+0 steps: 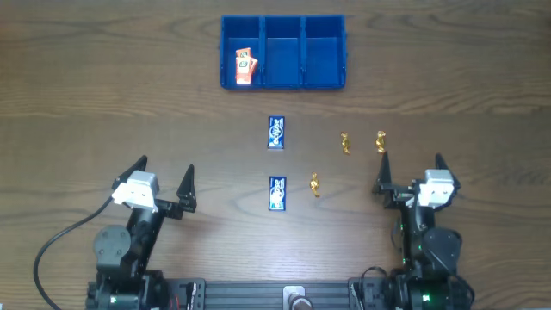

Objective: Sort Candies Into Trays

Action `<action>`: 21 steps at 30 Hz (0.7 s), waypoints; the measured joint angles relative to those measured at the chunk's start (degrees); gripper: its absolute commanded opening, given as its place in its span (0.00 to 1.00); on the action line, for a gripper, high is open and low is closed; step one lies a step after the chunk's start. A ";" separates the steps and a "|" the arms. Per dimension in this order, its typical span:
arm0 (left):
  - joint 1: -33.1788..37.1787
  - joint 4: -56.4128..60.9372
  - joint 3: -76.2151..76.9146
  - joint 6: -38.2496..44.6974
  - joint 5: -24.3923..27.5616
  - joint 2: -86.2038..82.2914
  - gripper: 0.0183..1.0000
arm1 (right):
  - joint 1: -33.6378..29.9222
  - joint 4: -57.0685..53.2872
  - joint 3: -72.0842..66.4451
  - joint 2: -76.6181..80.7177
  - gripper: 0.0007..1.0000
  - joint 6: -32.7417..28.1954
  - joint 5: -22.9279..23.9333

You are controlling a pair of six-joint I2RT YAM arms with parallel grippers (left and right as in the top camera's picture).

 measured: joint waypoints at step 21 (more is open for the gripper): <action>0.00 -0.04 0.02 0.02 0.02 -0.04 1.00 | 0.02 -15.08 25.09 18.12 1.00 16.81 -17.31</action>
